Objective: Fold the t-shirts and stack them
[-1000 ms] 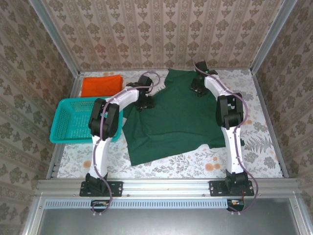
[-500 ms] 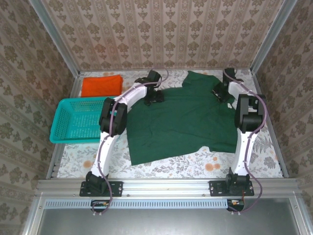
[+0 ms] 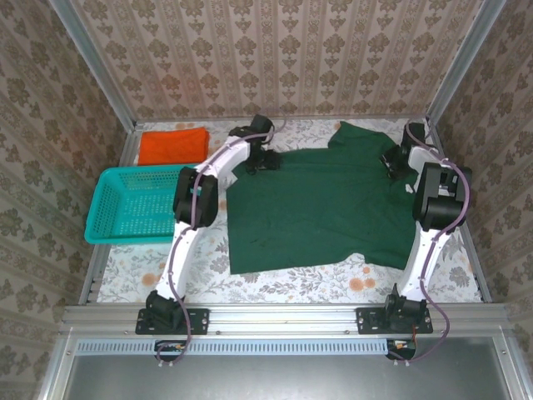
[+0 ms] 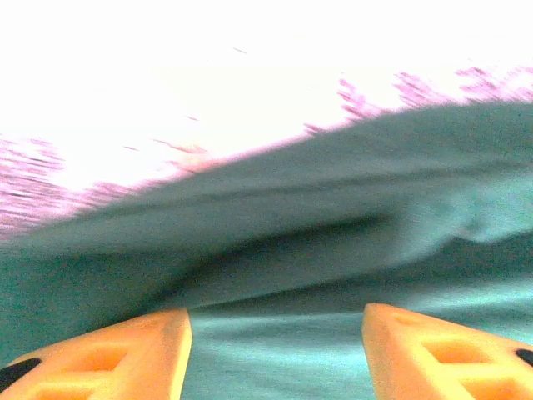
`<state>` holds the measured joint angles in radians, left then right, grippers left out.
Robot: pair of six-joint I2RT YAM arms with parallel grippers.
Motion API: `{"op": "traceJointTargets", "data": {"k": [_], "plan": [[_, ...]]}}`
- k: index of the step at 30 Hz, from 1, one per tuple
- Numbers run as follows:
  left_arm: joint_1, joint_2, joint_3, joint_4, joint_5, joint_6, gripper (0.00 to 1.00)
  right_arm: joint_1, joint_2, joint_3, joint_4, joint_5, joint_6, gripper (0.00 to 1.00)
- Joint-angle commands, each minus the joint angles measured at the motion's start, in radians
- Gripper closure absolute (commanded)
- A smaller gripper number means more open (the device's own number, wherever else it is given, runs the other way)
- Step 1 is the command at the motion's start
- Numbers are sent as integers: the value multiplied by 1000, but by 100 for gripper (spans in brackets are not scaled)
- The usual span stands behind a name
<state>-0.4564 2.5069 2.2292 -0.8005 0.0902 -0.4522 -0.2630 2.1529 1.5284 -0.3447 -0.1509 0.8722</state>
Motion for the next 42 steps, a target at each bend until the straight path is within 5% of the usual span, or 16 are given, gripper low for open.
{"op": "traceJointTargets", "data": {"k": [1,10,32,35,42], "plan": [[74,-27,29,-72,-58,35,42,-26,-1,-33,-36,45,16,55],[102,-24,50,-90,-88,60,41,-30,2,-37,-26,25,5,53],[113,170,318,-125,-148,74,69,-48,-17,-60,4,-24,17,53],[102,118,296,-116,-152,93,70,-51,-29,-67,16,-34,17,52],[77,-90,129,-74,-179,117,53,-50,-40,-74,46,-82,24,52]]}}
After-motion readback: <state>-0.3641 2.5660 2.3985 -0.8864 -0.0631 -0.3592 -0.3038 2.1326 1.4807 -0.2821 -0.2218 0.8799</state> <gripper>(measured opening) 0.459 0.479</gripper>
